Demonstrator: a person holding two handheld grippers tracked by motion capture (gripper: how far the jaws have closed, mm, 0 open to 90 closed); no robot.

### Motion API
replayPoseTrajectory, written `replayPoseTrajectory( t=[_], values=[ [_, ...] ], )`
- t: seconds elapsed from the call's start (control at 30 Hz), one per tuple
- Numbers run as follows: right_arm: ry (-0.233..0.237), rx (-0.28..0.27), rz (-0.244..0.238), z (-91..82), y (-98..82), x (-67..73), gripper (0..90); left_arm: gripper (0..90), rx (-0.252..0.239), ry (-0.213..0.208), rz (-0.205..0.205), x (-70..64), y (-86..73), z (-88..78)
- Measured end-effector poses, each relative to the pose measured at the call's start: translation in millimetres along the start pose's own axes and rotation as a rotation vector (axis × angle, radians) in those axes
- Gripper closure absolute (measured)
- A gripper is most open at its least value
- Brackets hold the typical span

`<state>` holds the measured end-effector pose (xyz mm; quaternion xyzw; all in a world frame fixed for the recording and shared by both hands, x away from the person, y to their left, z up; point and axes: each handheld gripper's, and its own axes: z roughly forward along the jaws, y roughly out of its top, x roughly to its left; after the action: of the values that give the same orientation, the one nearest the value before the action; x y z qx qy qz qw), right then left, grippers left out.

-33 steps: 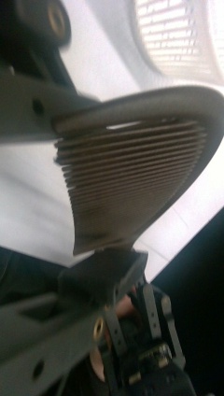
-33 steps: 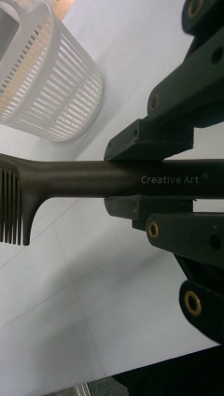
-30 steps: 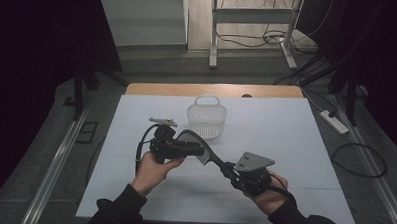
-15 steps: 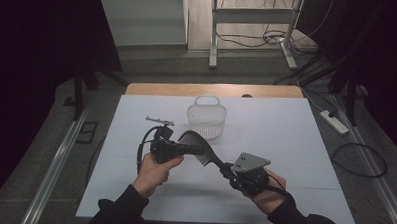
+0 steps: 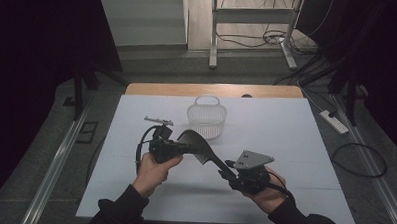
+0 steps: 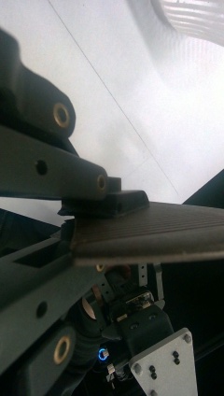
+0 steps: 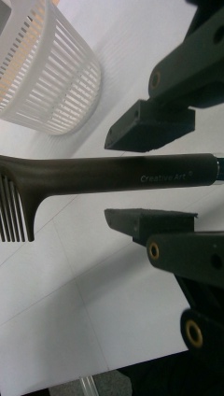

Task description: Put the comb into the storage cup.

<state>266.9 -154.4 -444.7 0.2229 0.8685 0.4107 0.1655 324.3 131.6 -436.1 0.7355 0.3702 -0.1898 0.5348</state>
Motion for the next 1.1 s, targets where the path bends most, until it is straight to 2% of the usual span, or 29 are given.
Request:
replayPoseTrajectory(
  t=[0.47, 0.6, 0.83, 1.1],
  values=[
    [0.018, -0.001, 0.029, -1.6, -0.7, -4.3, 41.9, 87.2, -0.012, 0.042, 0.044, -2.0, 0.9, -5.2],
    [0.039, -0.004, 0.043, -2.4, -1.2, -6.5, 39.6, 87.2, -0.011, 0.054, 0.055, -3.2, 1.4, -6.7],
    [0.029, 0.003, 0.029, -3.8, -1.9, -5.8, 34.0, 87.2, -0.013, 0.078, 0.074, -4.2, 2.5, -10.8],
    [0.054, 0.038, 0.085, -4.1, -4.9, -14.7, 24.2, 87.2, -0.024, 0.104, 0.083, -3.0, 3.2, -17.0]
  ],
)
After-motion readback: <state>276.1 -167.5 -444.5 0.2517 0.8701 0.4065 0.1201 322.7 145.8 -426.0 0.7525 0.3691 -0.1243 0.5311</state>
